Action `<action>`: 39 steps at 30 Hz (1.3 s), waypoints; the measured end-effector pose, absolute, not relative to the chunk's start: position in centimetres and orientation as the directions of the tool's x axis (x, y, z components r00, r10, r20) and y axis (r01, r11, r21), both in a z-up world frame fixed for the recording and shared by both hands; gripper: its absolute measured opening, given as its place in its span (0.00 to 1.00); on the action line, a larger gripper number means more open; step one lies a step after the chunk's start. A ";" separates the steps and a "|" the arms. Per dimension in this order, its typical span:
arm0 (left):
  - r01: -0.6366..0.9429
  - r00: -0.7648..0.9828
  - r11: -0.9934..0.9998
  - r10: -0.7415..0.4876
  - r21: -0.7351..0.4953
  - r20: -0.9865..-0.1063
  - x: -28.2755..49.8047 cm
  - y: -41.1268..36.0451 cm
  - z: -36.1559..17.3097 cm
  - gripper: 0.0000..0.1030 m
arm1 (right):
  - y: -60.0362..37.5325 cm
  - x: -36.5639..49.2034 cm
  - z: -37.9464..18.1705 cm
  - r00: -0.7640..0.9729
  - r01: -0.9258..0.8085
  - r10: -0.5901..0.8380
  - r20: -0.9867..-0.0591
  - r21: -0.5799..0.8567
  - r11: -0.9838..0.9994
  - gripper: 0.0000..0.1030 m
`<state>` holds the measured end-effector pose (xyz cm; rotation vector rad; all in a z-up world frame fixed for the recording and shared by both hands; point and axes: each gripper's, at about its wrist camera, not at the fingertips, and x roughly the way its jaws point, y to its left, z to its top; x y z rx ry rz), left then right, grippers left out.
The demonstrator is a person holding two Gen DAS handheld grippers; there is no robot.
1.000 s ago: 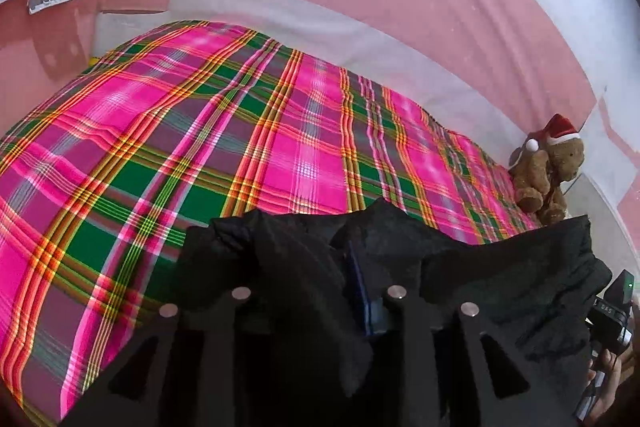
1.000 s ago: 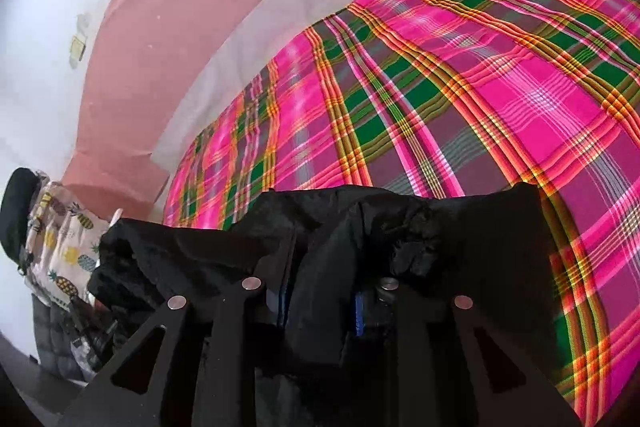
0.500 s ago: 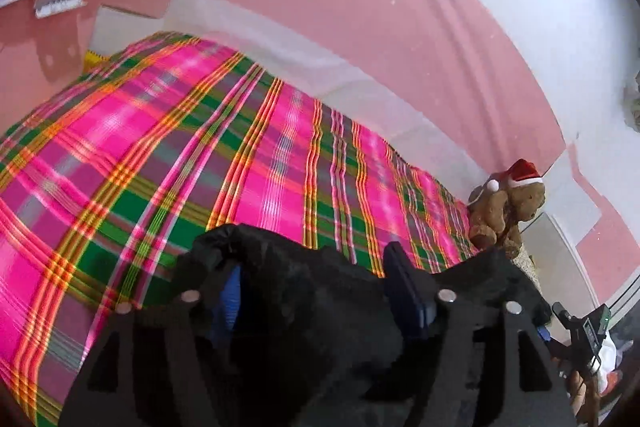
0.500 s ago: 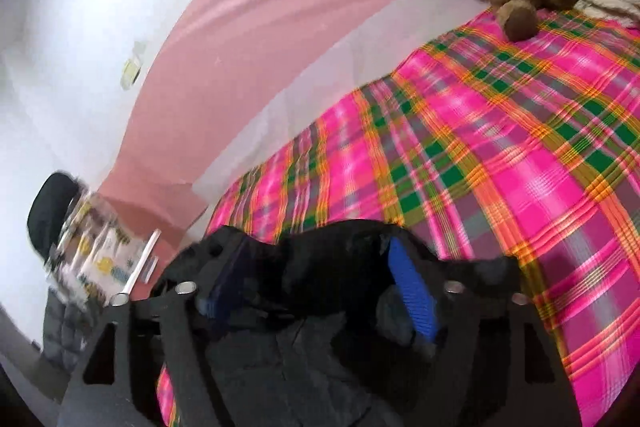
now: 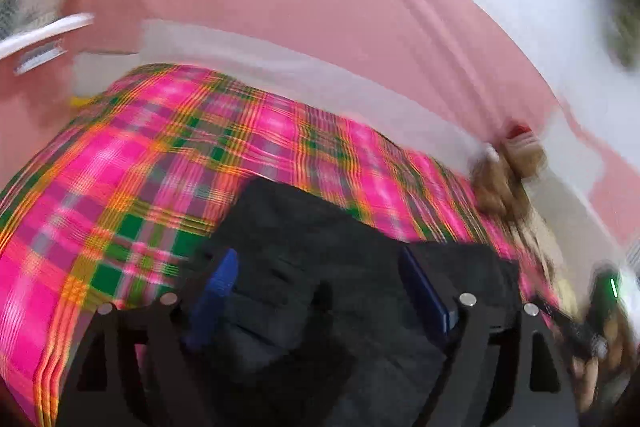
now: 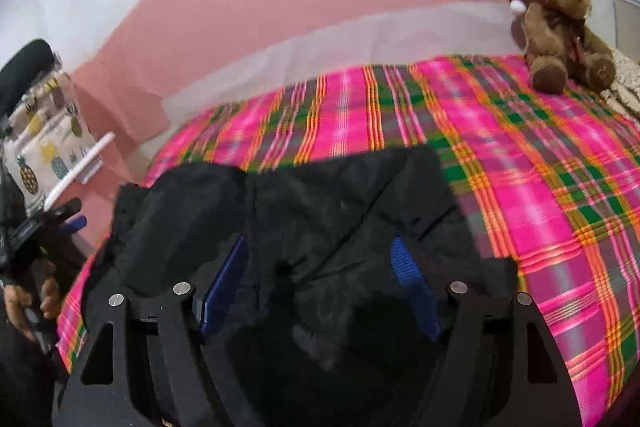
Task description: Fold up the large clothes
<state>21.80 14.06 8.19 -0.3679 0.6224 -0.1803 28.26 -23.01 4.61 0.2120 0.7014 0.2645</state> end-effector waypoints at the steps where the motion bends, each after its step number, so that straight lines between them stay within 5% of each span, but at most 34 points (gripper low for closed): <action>1: 0.118 0.774 0.922 -0.318 -0.369 -0.547 22.0 12.6 8.0 0.81 | -22.7 28.7 4.2 0.727 -0.173 0.312 -0.612 0.276 0.945 0.72; 4: 0.236 0.711 0.926 -0.371 -0.294 -0.597 23.8 8.7 6.6 0.81 | -22.1 30.3 3.1 0.700 -0.158 0.269 -0.661 0.224 0.962 0.72; 9: 0.128 0.697 0.975 -0.221 -0.184 -0.682 29.5 7.7 2.4 0.81 | -22.6 34.3 -0.2 0.630 -0.105 0.188 -0.754 0.157 0.982 0.72; 23: 0.063 0.727 0.994 -0.106 -0.088 -0.679 30.7 6.8 -0.3 0.81 | -23.7 36.8 -3.4 0.622 0.000 0.111 -0.775 0.142 0.990 0.72; 33: 0.153 0.760 0.975 -0.220 -0.160 -0.612 28.7 7.2 6.3 0.81 | -23.9 33.5 3.6 0.740 -0.028 0.121 -0.661 0.151 0.988 0.72; 39: 0.276 0.684 0.953 -0.287 -0.125 -0.671 31.7 1.4 4.9 0.81 | -24.5 36.8 0.1 0.654 0.024 0.094 -0.751 0.145 0.989 0.72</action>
